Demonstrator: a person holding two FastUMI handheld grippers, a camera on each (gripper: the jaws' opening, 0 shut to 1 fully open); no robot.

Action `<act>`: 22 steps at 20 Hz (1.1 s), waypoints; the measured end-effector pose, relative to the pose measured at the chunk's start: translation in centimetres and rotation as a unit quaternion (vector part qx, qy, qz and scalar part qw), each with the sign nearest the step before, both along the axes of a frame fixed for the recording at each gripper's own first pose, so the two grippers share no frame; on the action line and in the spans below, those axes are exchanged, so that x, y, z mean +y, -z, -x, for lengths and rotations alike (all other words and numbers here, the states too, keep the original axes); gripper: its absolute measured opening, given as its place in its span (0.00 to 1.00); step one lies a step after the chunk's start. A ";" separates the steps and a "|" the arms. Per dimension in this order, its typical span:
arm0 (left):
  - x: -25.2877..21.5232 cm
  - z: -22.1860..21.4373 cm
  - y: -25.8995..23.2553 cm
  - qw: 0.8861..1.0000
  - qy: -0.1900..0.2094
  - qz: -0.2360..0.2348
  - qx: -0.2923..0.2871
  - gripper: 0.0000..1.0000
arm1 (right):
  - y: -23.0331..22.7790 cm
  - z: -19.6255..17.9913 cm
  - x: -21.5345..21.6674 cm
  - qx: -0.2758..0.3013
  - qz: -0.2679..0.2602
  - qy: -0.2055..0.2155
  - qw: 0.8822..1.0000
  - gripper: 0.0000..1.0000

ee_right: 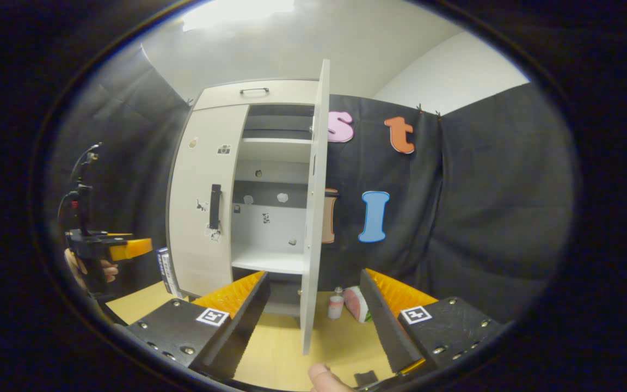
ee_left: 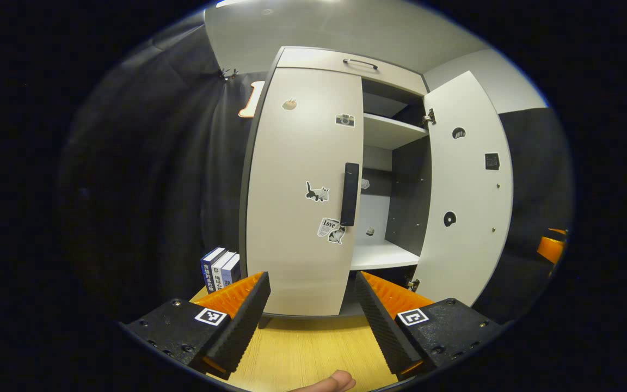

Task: Open the right door of the double-door shoe cabinet with the right hand, and open the left door with the left hand.

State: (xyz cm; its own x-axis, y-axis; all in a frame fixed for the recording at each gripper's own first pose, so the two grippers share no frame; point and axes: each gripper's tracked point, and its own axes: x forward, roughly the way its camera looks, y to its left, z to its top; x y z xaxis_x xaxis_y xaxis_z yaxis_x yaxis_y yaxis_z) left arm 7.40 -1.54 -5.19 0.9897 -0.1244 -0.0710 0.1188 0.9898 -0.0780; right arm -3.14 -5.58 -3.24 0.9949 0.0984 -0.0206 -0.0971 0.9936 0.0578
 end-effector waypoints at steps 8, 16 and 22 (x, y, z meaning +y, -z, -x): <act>-2.0 -8.0 -2.6 1.000 -0.015 -0.017 -0.001 0.98 | 2.4 5.3 3.7 0.000 -0.043 -0.040 0.998 0.99; -3.8 -14.9 -6.3 0.996 -0.033 -0.050 -0.064 0.98 | 5.4 7.1 5.2 0.007 -0.038 -0.056 0.998 0.98; -6.3 -19.6 -7.9 0.994 -0.028 -0.072 -0.078 0.97 | 6.2 7.1 4.9 0.005 -0.038 -0.052 0.998 0.98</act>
State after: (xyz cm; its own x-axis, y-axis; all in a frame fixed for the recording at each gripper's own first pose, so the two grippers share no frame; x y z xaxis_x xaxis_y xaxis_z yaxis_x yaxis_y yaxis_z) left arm 27.04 -7.88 2.70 0.9952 -0.0687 0.0703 0.0630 0.9948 0.0805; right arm -10.28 -0.67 -9.46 0.9792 0.2019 -0.0192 -0.1976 0.9712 0.1332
